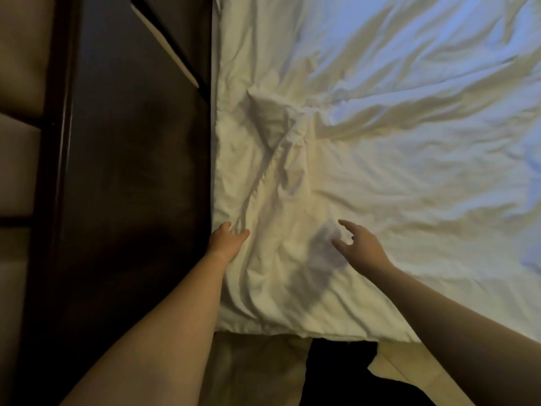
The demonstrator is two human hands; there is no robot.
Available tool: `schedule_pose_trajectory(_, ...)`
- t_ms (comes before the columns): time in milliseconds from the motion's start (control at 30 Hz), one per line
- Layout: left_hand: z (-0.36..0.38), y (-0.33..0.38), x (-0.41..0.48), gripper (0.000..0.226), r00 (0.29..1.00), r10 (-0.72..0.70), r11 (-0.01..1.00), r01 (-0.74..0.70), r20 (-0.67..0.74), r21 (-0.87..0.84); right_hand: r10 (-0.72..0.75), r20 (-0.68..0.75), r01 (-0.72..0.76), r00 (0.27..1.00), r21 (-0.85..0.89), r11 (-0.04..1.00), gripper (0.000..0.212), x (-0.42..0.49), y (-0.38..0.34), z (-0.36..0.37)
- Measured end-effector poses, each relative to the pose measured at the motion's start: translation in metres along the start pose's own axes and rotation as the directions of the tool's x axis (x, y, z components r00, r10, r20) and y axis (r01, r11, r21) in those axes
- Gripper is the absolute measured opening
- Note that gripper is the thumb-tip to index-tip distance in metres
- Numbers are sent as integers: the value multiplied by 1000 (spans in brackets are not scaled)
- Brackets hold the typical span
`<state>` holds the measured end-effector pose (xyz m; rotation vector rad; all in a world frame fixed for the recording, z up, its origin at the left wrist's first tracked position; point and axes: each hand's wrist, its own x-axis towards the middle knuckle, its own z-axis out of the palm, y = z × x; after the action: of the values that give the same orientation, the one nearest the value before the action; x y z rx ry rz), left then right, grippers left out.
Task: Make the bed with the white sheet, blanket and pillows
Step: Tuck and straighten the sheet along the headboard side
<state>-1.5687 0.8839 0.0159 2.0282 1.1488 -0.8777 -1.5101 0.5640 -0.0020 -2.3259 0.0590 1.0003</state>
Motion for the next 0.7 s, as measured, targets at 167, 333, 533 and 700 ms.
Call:
schedule_pose_trajectory(167, 18, -60, -4, 75, 1000, -17, 1000, 17, 21, -1, -98, 63, 107, 993, -163, 981, 58, -25, 15, 34)
schedule_pose_trajectory(333, 43, -106, -20, 62, 996, 80, 979, -69, -50, 193, -208, 98, 230, 973, -436, 870, 54, -61, 45, 63)
schedule_pose_trajectory(533, 62, -145, -37, 34, 959, 225, 949, -175, -173, 263, -226, 144, 267, 963, -596, 757, 94, -94, 92, 96)
schedule_pose_trajectory(700, 71, -174, -47, 30, 965, 167, 914, -75, -203, 398, -251, 62, 239, 966, -586, 775, 50, -91, 101, 97)
